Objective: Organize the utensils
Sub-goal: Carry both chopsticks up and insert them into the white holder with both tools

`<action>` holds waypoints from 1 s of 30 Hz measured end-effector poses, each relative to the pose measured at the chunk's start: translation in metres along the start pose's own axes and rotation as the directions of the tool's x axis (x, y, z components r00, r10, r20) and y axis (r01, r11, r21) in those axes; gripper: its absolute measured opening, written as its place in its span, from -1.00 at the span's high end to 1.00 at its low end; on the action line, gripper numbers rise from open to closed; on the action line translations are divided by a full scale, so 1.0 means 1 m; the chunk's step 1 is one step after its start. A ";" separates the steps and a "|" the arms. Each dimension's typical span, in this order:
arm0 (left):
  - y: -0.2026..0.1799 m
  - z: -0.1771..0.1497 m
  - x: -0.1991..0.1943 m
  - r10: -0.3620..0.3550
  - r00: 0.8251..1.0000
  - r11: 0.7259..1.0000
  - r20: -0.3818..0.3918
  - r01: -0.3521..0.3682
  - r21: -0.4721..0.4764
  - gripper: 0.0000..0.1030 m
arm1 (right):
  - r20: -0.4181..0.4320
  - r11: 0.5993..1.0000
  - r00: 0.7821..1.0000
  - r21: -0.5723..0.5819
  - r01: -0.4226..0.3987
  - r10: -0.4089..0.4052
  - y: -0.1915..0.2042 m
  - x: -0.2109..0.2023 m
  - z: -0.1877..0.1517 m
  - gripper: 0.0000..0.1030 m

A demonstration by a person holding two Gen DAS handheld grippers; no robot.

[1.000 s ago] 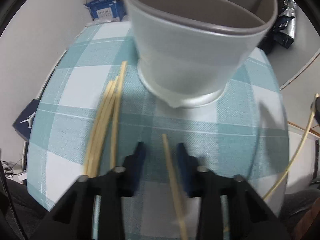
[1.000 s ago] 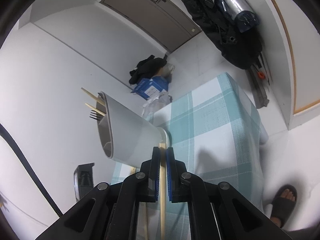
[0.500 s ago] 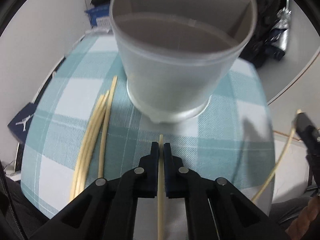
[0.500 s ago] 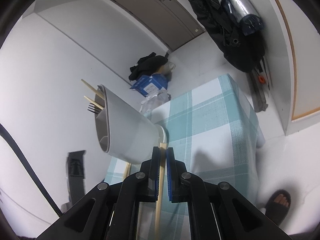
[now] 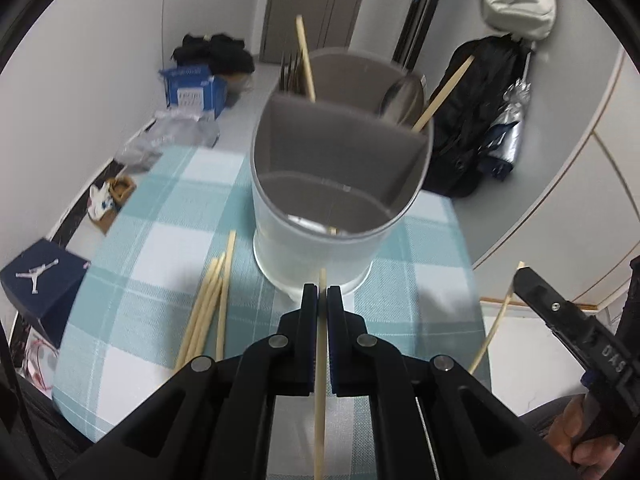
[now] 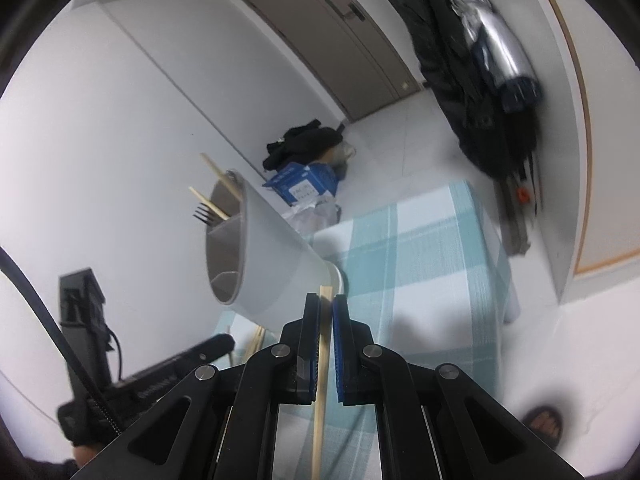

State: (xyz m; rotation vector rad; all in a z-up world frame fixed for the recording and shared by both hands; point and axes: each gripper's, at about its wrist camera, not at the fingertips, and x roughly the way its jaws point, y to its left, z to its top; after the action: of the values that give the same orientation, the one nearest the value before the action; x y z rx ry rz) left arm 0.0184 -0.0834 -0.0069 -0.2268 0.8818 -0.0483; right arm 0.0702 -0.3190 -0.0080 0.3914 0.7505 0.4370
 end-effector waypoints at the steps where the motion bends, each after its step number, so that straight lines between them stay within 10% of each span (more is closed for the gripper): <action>1: -0.001 0.002 -0.001 -0.010 1.000 1.000 0.011 0.010 0.004 0.98 | 0.009 1.000 1.000 -0.026 0.017 -0.017 0.007 -0.001 0.000 0.90; 30: 0.026 0.061 -0.052 -0.177 0.971 0.984 0.160 0.174 0.034 0.99 | 0.151 0.948 0.986 -0.301 0.108 -0.065 0.127 -0.011 0.008 0.90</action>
State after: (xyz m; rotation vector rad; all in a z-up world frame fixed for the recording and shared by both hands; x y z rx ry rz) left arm 0.0308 -0.0405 0.0642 -0.2857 0.6972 -0.2004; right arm 0.0386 -0.2192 0.0648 0.0933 0.5495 0.4312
